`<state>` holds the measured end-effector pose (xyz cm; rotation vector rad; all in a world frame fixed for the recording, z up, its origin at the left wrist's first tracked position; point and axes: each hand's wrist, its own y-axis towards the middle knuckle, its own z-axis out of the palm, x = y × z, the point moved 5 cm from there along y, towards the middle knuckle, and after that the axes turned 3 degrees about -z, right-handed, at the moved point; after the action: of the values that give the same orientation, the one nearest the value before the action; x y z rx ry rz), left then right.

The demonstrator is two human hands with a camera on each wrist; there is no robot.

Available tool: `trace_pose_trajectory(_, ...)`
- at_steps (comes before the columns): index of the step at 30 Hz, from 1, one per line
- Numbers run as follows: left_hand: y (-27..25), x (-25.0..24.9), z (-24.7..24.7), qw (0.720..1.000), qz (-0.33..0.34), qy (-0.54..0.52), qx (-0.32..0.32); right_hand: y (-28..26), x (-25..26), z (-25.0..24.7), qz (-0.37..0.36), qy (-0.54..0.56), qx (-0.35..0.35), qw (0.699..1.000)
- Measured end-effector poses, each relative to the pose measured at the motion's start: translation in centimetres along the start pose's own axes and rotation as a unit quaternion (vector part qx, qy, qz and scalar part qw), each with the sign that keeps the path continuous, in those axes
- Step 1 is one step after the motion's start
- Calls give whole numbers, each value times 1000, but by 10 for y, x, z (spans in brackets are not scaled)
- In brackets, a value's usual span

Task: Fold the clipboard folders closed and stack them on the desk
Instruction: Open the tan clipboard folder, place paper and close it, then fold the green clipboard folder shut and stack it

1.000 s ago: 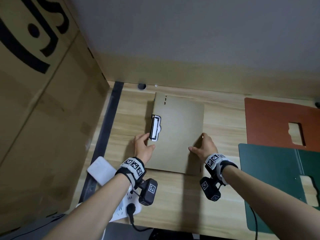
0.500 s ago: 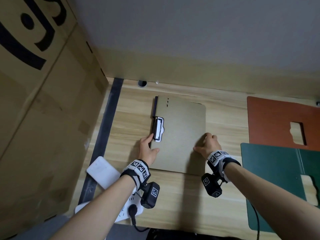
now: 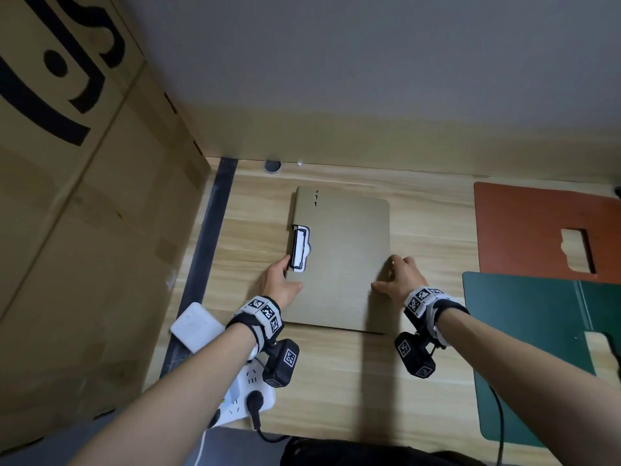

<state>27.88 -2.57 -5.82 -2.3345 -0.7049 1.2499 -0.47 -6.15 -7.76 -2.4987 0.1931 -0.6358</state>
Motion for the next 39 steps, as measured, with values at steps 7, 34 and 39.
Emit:
trace_pose_trajectory(7,-6,-64,18,994,44,81,-59,-23,-61,-40,-14,47,-30,998)
trace_pose_trajectory(34,-92,-153,351,985,-134,-28,109,-76,-383,-154,93,88,-142,981)
trace_pose_trajectory(39,-96,-154,356,982,-143,-72,97,-77,-381,-147,69,127,-160,977)
